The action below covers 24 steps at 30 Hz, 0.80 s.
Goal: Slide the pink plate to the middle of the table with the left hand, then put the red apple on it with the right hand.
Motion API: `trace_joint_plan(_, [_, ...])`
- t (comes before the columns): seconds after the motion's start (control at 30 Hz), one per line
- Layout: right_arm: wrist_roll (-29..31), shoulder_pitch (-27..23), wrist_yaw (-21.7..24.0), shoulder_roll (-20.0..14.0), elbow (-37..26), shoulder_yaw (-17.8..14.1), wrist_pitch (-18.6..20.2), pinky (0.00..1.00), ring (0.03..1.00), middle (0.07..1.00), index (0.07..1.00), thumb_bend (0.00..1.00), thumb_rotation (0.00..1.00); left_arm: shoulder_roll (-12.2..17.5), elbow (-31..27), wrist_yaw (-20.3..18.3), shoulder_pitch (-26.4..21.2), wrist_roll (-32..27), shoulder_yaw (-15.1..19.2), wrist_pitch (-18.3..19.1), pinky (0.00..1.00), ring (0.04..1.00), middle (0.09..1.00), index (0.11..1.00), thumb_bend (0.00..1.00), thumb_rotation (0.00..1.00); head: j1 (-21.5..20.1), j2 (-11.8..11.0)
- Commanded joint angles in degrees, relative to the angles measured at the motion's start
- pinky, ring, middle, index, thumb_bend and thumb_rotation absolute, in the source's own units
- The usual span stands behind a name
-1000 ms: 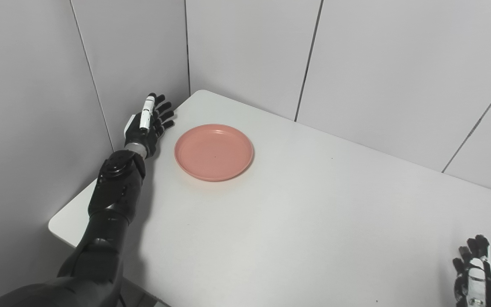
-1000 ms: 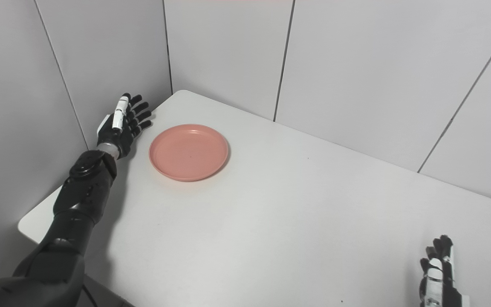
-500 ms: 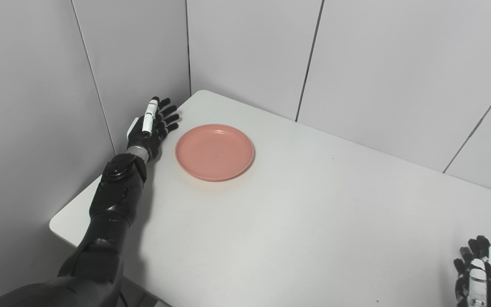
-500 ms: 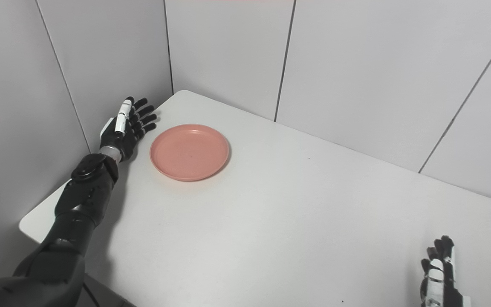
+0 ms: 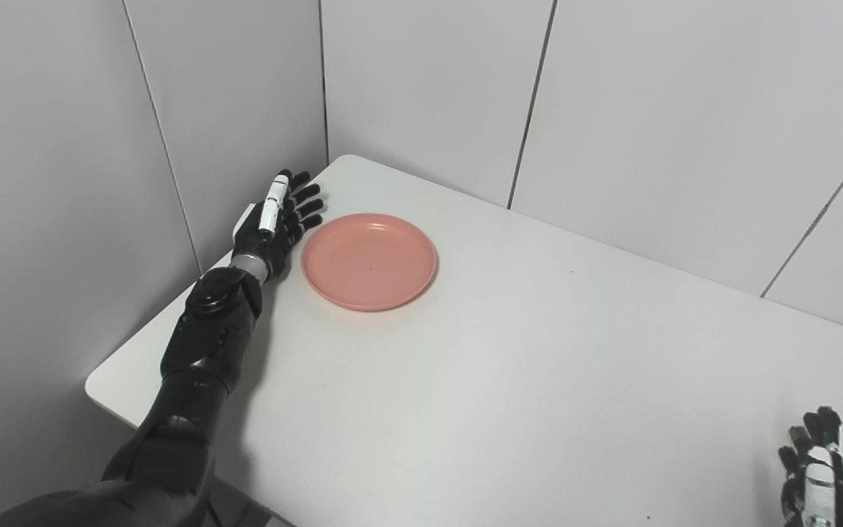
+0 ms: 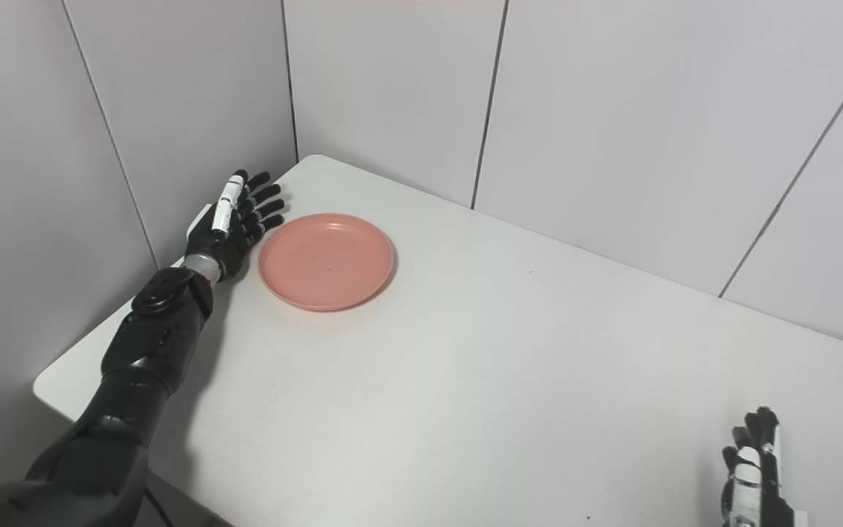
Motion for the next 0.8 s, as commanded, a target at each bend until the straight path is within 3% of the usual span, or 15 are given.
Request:
trace_joint_plan(0.0, [-0.1,-0.3,0.1,0.2,-1.5,-0.1,0.3,1.0,1.0,1.0,1.0,0.0,1.0,0.1,-0.7,-0.8,-1.8,-0.9,-0.3,0.6,0.88,0.877,0.883,0.871,0.34,1.0,-0.1,0.1])
trace_joint_plan(0.77, [-1.2,0.1,-0.3,0.6,-2.4,0.0,0.5,1.0,1.0,1.0,0.999,0.0,1.0,-2.8,-1.9,0.6,-2.7,-2.2,-0.6,5.0,0.87,0.876,0.89,0.878,0.31,1.0,-0.6,0.6])
